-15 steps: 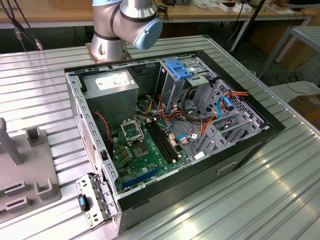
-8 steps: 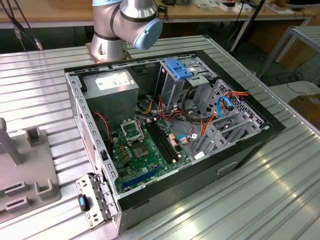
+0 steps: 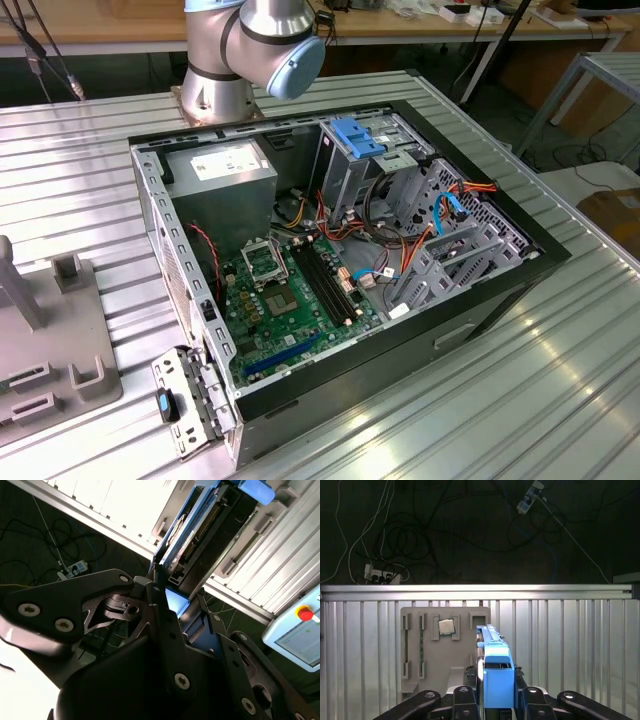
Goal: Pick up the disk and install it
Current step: 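Pick up the disk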
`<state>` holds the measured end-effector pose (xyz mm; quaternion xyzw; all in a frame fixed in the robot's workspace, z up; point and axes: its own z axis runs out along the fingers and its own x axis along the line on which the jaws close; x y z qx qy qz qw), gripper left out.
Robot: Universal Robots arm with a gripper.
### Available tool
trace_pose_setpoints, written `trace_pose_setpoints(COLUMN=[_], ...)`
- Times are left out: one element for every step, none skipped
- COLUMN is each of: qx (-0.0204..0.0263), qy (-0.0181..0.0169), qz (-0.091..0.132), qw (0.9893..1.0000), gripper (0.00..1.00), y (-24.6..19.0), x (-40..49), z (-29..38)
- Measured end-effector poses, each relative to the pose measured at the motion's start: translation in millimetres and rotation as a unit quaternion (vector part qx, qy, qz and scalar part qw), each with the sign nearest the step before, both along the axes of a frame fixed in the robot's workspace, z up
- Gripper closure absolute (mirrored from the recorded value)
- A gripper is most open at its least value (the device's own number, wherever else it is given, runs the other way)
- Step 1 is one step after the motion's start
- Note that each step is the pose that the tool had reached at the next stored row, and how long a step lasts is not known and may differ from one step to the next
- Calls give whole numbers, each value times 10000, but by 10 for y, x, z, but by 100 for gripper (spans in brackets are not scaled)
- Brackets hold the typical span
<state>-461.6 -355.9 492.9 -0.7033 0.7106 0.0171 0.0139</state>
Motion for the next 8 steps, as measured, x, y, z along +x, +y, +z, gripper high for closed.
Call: trace_pose_setpoints(qx=[0,0,0,0,0,0,0,0], qy=[0,0,0,0,0,0,0,0], qz=[0,0,0,0,0,0,0,0], qw=[10000,10000,10000,10000,10000,10000,10000,10000], gripper=[64,64,64,64,64,64,64,64], y=[0,0,0,0,0,0,0,0], x=[0,0,0,0,0,0,0,0], z=[6,6,6,6,7,7,7,7])
